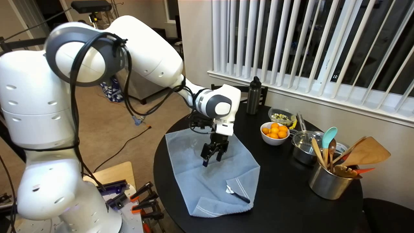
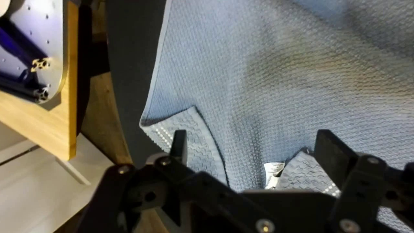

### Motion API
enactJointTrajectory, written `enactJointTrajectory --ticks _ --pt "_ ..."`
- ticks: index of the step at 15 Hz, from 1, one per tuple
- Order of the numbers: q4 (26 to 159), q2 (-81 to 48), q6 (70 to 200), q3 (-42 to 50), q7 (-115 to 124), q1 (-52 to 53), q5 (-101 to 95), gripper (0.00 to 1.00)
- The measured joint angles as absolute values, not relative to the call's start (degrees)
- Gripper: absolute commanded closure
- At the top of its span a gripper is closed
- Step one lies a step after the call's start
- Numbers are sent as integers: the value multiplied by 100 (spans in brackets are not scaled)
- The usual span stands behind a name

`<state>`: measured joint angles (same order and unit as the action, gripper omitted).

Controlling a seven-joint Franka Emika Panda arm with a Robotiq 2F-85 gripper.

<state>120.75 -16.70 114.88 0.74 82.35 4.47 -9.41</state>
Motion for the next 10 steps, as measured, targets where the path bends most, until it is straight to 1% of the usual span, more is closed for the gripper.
enactJointTrajectory --ticks 10 --pt "13205 -1141 13759 574 9755 427 -730 0"
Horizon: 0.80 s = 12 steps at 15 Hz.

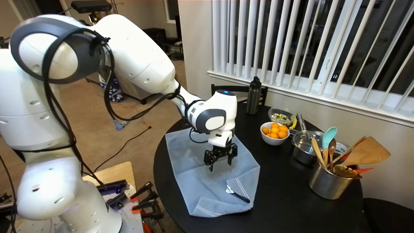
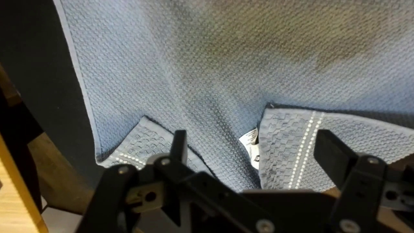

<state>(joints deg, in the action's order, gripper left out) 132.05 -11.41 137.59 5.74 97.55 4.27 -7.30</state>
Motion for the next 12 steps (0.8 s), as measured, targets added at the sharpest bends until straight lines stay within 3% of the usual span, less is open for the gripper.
enactJointTrajectory --ticks 12 --pt "13215 -1190 14127 632 10552 422 -1060 0"
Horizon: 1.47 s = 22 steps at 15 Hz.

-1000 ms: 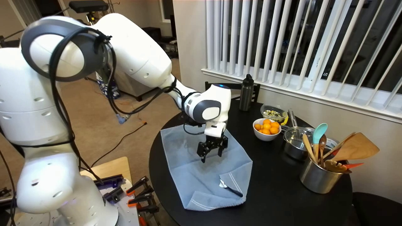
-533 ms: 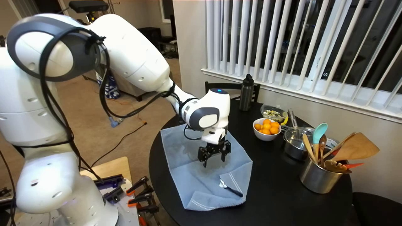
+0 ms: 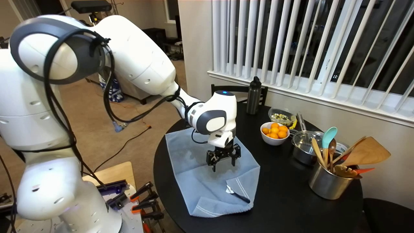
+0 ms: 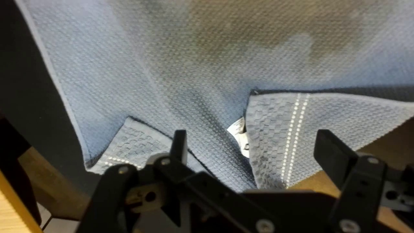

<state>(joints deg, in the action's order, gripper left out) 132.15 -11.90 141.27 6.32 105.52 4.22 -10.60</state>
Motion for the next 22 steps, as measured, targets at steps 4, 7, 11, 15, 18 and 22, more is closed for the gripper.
enactJointTrajectory --ticks 4,7,11,15,18,22 --pt "12972 -1710 14733 799 12084 583 -1464 0" --pt "12771 -2057 14759 858 12912 718 -1395 0" --pt "12600 -2291 14756 863 13519 799 -1227 0" --pt "12555 -2392 14755 1060 14023 970 -1346 0" --pt "12546 -2491 14755 1248 14306 1077 -1566 0" --pt "12457 -2676 14756 1335 14347 1086 -1656 0"
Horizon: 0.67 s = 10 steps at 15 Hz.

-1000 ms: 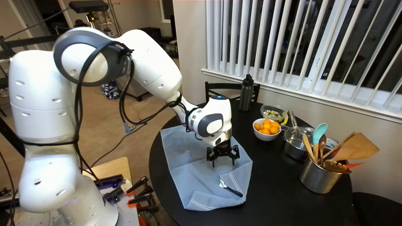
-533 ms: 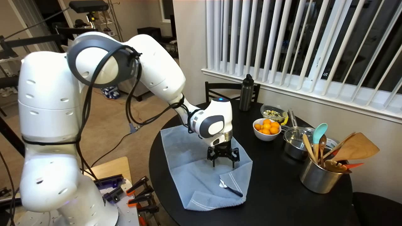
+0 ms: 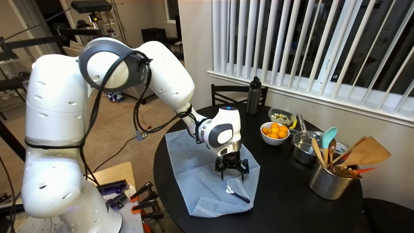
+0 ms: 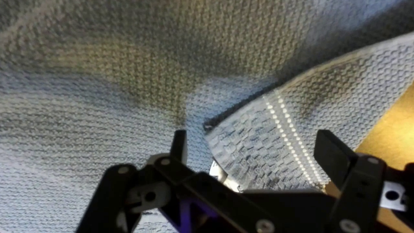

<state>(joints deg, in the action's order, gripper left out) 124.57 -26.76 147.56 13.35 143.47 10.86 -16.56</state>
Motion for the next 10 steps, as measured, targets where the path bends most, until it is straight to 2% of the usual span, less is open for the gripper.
enactJointTrajectory --ticks 10 --pt "12397 -2891 14924 1582 14539 1341 -2043 0"
